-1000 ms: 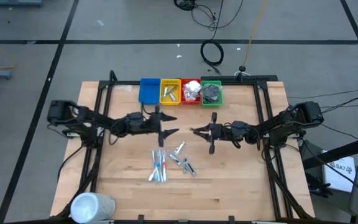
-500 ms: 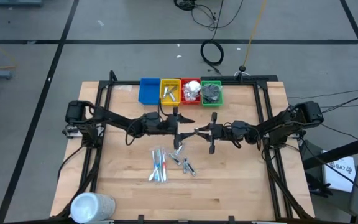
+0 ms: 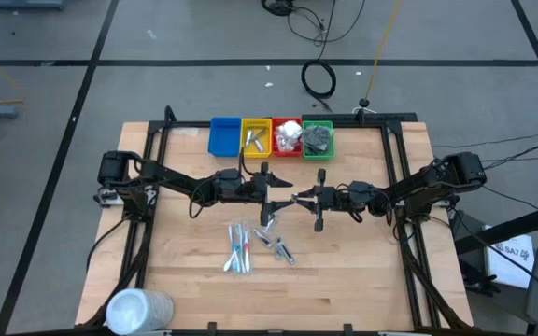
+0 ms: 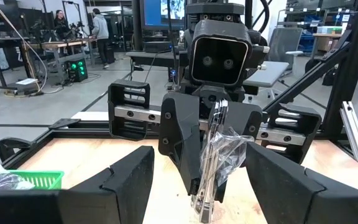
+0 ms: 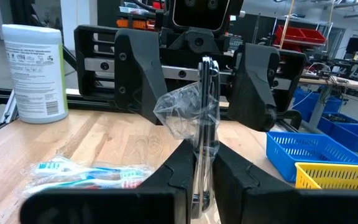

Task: Pick & Place Travel size toiletries
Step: Put the nail cutter into the yellow bin

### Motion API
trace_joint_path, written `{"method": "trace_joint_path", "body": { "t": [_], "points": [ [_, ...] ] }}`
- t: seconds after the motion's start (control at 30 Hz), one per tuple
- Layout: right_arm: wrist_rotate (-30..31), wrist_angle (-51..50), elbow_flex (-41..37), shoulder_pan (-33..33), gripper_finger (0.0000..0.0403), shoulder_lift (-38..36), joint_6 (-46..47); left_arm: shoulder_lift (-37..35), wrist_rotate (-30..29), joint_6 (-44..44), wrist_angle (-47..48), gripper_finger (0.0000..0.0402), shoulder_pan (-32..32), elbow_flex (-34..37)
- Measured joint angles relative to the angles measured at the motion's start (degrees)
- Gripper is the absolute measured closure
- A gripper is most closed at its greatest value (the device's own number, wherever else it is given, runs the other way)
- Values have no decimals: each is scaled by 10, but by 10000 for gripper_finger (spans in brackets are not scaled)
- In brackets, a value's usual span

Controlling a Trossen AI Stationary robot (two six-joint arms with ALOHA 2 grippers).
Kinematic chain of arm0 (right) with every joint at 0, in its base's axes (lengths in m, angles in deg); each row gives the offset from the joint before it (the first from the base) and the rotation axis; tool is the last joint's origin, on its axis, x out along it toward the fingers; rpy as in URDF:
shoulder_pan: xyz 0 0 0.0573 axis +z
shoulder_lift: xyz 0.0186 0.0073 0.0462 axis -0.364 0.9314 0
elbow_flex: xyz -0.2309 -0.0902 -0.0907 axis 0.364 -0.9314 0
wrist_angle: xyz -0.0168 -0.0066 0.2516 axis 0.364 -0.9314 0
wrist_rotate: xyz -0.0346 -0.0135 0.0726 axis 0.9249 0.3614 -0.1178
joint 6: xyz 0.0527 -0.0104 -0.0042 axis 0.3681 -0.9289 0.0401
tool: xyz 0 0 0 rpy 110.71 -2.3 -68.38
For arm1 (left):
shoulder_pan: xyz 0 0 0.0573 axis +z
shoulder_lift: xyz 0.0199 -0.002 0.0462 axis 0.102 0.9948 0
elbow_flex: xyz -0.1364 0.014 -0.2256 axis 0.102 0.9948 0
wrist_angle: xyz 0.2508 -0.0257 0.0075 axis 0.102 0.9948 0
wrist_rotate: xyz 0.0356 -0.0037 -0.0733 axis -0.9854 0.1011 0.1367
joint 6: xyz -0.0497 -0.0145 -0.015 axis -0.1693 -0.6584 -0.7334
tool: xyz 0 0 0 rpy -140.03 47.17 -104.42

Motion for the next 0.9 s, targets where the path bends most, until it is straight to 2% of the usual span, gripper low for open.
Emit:
{"method": "trace_joint_path", "body": {
  "t": [0.6, 0.9],
  "points": [
    [0, 0, 0, 0, 375, 0, 4, 0, 13, 4, 5, 151, -11, -19],
    [0, 0, 0, 0, 375, 0, 5, 0, -2, 2, 25, 151, -10, -20]
  ]
}}
